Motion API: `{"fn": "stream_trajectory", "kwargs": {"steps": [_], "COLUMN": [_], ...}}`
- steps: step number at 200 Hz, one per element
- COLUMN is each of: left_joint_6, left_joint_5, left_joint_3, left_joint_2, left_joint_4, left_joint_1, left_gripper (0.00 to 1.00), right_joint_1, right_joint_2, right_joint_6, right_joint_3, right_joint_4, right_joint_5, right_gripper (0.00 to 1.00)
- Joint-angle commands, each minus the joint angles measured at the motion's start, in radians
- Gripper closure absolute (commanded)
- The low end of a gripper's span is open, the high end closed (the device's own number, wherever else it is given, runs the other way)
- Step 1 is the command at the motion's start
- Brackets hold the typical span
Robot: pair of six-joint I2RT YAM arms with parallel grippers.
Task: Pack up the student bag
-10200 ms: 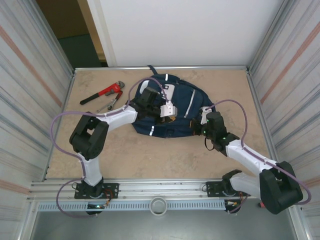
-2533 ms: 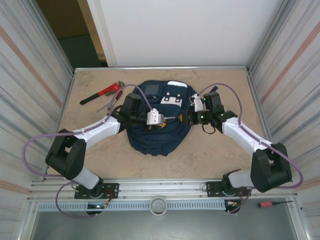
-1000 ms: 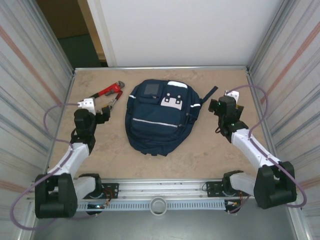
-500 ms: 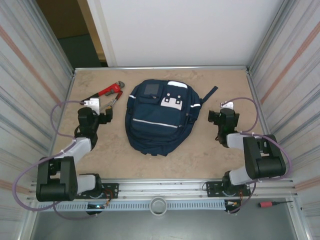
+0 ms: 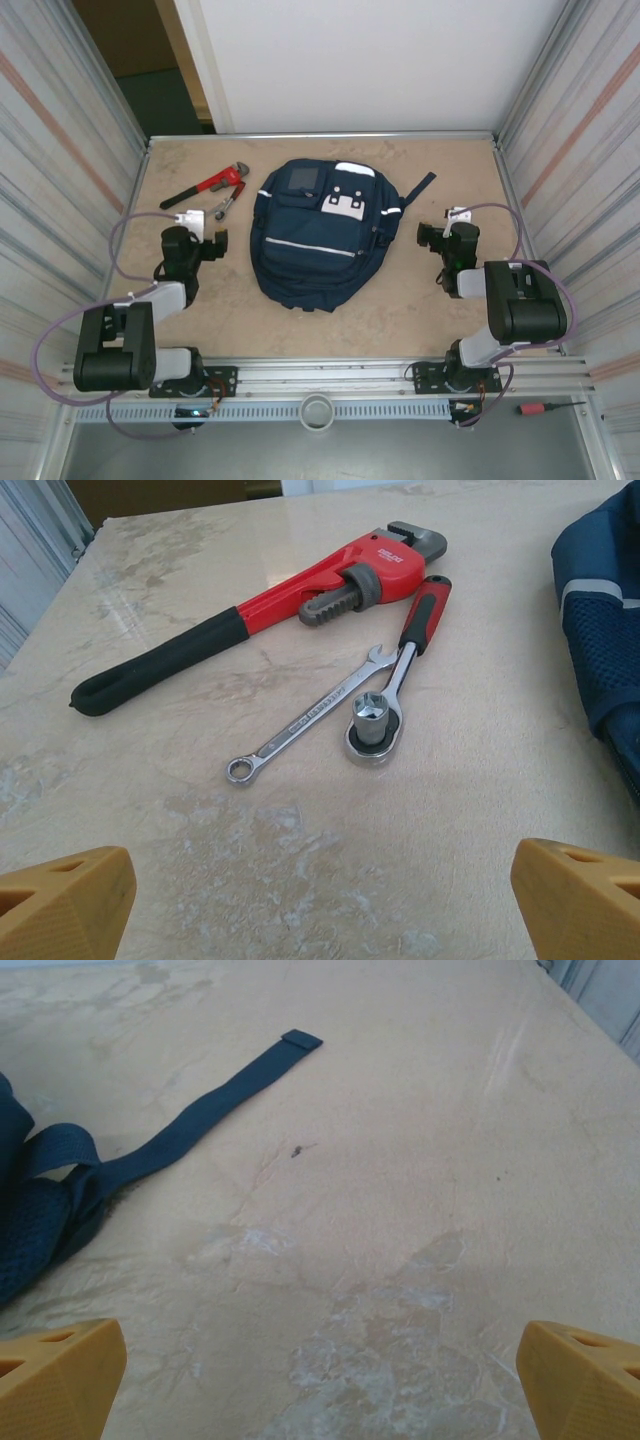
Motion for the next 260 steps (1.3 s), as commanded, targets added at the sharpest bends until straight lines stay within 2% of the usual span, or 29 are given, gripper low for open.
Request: {"fn": "stream_trajectory", "kwargs": {"steps": [1,20,38,68,83,94,103,137,168,260], "left_joint_6": [0.032,-0.018,-0.147,-0.104,-0.06,-0.043,-0.052,-0.053,-0.036,-0.036], "left_joint_5": [0.031,0.073,0.222,0.263,0.208,0.155,0.128,0.13,0.084,0.085], "left_joint_3": [0.02,0.0,-0.055,-0.011,0.022,0.063,0.048,0.049,0.046,0.047], "left_joint_2": [-0.003,-0.03,-0.012,0.134,0.237,0.206,0.222,0.214,0.21,0.211], "left_joint_4": [0.026,0.033,0.188,0.248,0.306,0.167,0.226,0.212,0.208,0.205], "left_joint_1": [-0.004,0.017,0.084,0.071,0.023,-0.012,-0.013,-0.013,-0.039,-0.039], "left_gripper": [0.03,0.03,0.04,0.03,0.02,0.01,0.01,0.01,0.01,0.01], "right_joint_1": [-0.01,-0.022,-0.042,-0.042,-0.043,-0.042,-0.042,-0.042,-0.042,-0.042], "right_joint_2": [-0.001,0.001,0.0,0.0,-0.001,-0.001,0.0,0.0,0.001,0.0], "right_joint_6": [0.009,0.013,0.02,0.021,0.021,0.021,0.021,0.021,0.021,0.021], "right_joint_3": [0.02,0.03,0.039,0.038,0.038,0.038,0.04,0.039,0.04,0.039], "right_joint_4": [0.017,-0.001,-0.02,-0.019,-0.02,-0.019,-0.02,-0.02,-0.02,-0.02], "right_joint_5": [-0.021,-0.052,-0.093,-0.094,-0.094,-0.094,-0.093,-0.093,-0.093,-0.093], "right_gripper": [0.01,0.01,0.01,0.01,0.01,0.01,0.01,0.01,0.01,0.01]}}
